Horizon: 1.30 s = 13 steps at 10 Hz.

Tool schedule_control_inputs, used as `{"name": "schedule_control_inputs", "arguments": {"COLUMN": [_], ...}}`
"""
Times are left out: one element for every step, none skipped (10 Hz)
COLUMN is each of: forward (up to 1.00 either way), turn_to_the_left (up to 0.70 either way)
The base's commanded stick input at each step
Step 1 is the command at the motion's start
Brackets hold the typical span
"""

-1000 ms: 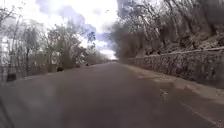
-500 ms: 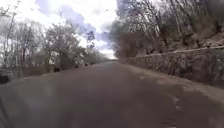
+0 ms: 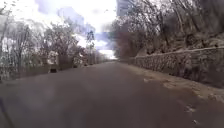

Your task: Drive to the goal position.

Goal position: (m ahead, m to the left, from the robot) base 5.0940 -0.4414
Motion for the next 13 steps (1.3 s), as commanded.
{"name": "schedule_control_inputs", "arguments": {"forward": [0.7,0.7,0.7,0.7,0.7,0.7,0.7,0.65,0.67,0.7,0.7,0.7,0.7], "turn_to_the_left": [0.0,0.0,0.0,0.0,0.0,0.0,0.0,0.0,0.0,0.0,0.0,0.0,0.0]}}
